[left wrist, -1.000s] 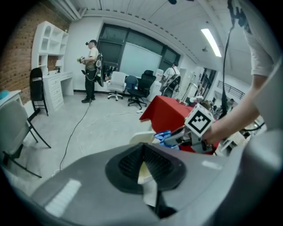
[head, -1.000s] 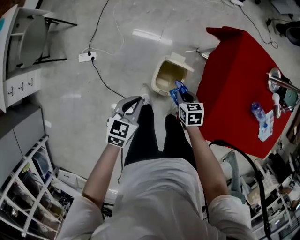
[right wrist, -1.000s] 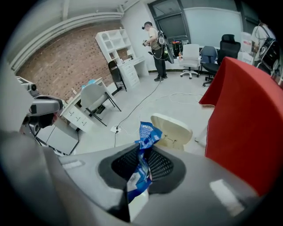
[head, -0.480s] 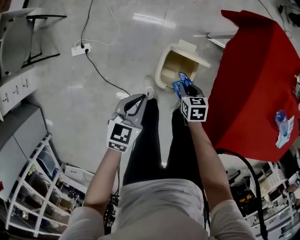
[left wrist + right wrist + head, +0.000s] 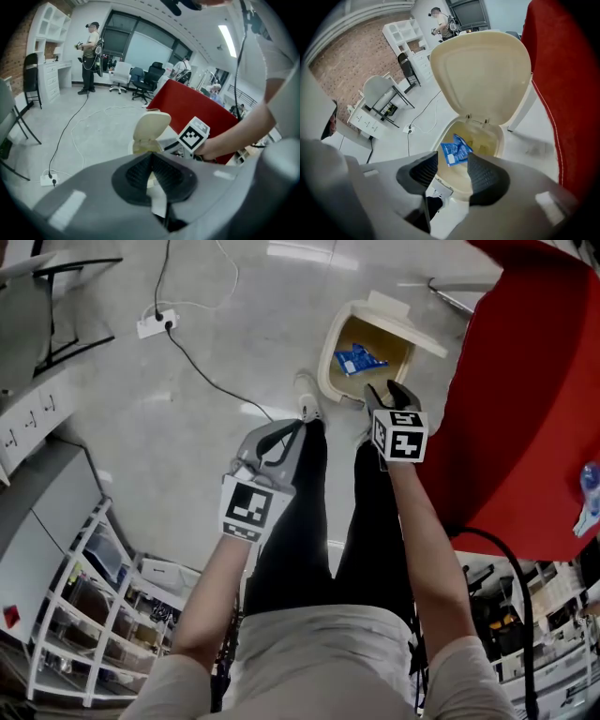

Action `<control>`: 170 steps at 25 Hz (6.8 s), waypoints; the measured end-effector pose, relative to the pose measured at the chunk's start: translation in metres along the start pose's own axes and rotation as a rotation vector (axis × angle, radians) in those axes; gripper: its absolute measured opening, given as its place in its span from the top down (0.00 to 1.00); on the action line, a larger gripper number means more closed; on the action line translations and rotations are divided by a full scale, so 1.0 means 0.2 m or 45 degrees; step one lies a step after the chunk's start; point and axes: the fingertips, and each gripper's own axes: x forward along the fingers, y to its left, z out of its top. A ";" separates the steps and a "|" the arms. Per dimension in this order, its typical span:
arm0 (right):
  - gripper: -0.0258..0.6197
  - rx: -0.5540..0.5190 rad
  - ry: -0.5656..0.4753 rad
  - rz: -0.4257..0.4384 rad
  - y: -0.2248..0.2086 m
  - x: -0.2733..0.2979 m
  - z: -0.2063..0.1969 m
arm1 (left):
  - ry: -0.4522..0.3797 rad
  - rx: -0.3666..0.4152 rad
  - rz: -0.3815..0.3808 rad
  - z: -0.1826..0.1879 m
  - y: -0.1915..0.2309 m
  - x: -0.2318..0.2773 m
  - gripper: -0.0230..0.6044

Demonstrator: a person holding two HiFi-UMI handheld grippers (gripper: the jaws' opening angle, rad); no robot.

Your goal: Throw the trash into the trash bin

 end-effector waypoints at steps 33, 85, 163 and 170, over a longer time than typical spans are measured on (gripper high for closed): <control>0.96 -0.093 -0.297 0.178 0.38 -1.49 0.40 | -0.050 0.003 -0.090 0.64 -0.41 -0.70 0.96; 0.72 -0.115 -0.495 -0.043 -1.07 -2.52 0.15 | -0.097 0.233 -0.295 1.22 -1.67 -0.24 0.96; 0.45 -0.452 -0.045 0.287 0.36 -1.44 0.50 | -0.082 -0.077 -0.006 0.70 -0.47 -0.77 0.96; 0.44 -0.297 -0.008 0.285 0.36 -1.28 0.47 | -0.065 -0.055 0.006 0.64 -0.30 -0.73 0.96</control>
